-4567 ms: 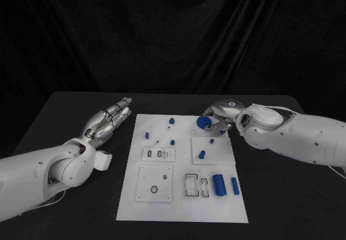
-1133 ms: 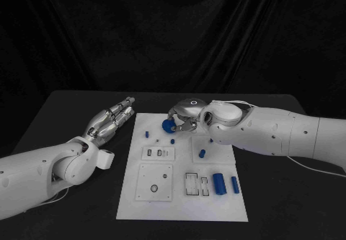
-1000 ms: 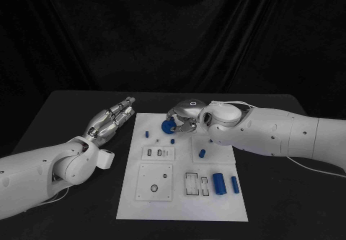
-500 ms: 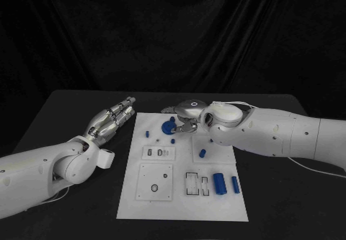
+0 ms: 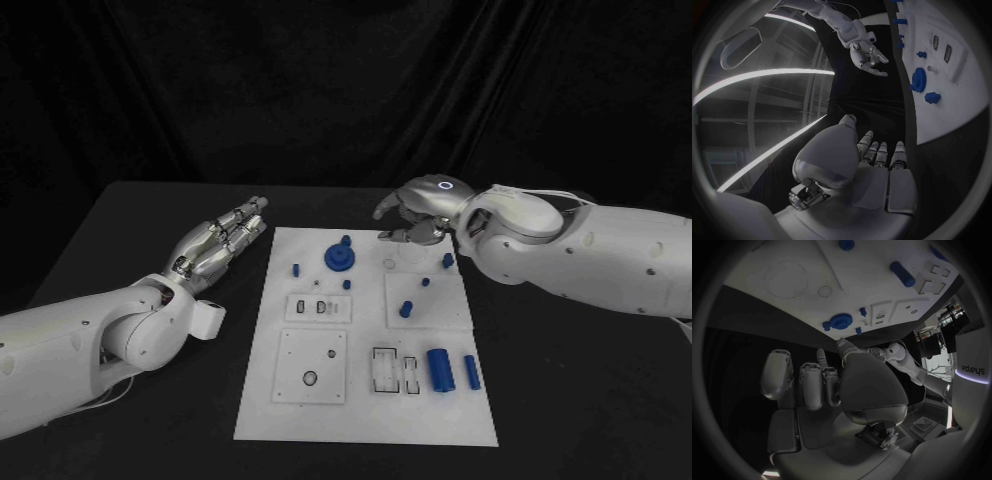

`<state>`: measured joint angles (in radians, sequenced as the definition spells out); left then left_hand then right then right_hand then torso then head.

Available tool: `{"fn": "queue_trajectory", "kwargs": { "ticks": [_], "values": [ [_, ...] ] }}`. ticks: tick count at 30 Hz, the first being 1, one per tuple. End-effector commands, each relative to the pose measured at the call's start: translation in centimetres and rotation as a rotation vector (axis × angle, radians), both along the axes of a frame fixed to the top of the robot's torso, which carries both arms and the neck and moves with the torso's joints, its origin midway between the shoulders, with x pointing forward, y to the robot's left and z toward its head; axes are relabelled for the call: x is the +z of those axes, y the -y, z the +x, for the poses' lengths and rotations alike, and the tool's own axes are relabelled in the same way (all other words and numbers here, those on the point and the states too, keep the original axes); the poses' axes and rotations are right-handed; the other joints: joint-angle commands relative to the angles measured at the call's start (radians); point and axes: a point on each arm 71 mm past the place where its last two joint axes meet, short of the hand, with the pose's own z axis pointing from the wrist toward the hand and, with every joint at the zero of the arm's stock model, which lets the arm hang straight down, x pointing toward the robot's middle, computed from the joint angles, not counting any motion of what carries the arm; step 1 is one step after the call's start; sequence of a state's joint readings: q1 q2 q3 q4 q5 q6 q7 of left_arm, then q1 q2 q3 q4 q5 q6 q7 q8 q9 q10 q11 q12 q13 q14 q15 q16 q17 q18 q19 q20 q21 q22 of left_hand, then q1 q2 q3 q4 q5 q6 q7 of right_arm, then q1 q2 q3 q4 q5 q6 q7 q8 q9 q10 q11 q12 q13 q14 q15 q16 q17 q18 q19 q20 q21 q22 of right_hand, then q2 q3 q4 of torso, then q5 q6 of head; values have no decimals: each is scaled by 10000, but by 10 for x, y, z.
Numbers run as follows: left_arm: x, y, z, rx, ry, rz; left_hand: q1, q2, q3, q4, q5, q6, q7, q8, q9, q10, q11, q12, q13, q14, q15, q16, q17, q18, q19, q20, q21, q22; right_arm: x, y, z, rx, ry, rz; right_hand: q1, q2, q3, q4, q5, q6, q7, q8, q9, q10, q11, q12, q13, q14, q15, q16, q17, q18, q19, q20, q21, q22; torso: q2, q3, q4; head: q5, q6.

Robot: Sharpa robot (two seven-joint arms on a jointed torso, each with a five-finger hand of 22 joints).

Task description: Assemble the parts on the task board

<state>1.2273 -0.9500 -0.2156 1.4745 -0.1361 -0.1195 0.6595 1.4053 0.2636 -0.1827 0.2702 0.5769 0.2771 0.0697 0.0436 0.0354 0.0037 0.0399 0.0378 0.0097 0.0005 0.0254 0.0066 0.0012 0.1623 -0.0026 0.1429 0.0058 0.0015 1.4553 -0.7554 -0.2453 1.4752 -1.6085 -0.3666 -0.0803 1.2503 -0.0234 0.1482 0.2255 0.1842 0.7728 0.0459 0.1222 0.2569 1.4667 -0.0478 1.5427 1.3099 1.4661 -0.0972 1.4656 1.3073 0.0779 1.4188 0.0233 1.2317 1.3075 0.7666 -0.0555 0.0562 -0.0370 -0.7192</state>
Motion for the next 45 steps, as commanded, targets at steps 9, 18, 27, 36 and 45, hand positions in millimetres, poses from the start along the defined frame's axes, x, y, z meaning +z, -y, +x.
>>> {"fn": "queue_trajectory", "kwargs": {
  "ticks": [9, 18, 27, 36, 45],
  "values": [
    [2, 0, -1, -105, 65, -102, 131, -52, 94, -52, 115, 28, 120, 43, 11, 29, 94, 81, 13, -5, 110, -66, -12, 171, 26, 130, -58, -15, 0, 70, -12, -1935, -1180, 813, 220, -216, -231, 11, -134, -45, -17, -264, -151, 558, 50, -235, 1991, 622, 3, -663, 1092, -87, 170, -53, 131, 1556, -23, -10, -63, 9, -35],
    [1, -1, -2, -84, 48, -92, 142, -61, 103, -68, 133, 33, 122, 44, 11, 29, 95, 81, 13, -5, 113, -66, -12, 172, 26, 138, -58, -15, -28, 101, -21, -2422, -1341, 576, 196, -353, -444, 176, -526, -209, -91, -508, -313, 597, -16, -227, 1977, 673, -56, -758, 977, -115, 280, -105, 245, 1627, -53, -21, -105, 130, -98],
    [0, -1, -1, -107, 37, -98, 153, -68, 112, -83, 153, 35, 123, 45, 12, 29, 96, 78, 12, -5, 114, -66, -12, 172, 26, 145, -58, -15, -46, 115, -27, -2449, -1384, 375, 159, -404, -511, 266, -615, -191, -106, -522, -341, 572, -33, -264, 1926, 664, -71, -865, 871, -113, 290, -122, 228, 1631, -36, 10, -99, 68, -123],
    [0, 0, -1, -131, 47, -114, 158, -71, 118, -91, 162, 32, 123, 45, 11, 28, 95, 75, 11, -5, 114, -66, -12, 173, 26, 148, -58, -15, -53, 121, -30, -2541, -1446, 326, 298, -435, -503, 254, -482, -217, -116, -549, -381, 580, -43, -262, 1922, 669, -82, -899, 829, -117, 308, -134, 232, 1643, -14, 26, -106, 54, -106],
    [0, -1, -1, -120, 37, -108, 158, -71, 118, -91, 162, 32, 123, 45, 11, 28, 95, 75, 11, -5, 114, -66, -12, 173, 26, 148, -58, -15, -57, 123, -27, -2611, -1497, 260, 771, -443, -415, 109, 134, -223, -125, -546, -473, 536, -55, -315, 1840, 658, -94, -1030, 683, -100, 291, -153, 100, 1638, -40, 1, -97, 86, -140]
  ]
}}
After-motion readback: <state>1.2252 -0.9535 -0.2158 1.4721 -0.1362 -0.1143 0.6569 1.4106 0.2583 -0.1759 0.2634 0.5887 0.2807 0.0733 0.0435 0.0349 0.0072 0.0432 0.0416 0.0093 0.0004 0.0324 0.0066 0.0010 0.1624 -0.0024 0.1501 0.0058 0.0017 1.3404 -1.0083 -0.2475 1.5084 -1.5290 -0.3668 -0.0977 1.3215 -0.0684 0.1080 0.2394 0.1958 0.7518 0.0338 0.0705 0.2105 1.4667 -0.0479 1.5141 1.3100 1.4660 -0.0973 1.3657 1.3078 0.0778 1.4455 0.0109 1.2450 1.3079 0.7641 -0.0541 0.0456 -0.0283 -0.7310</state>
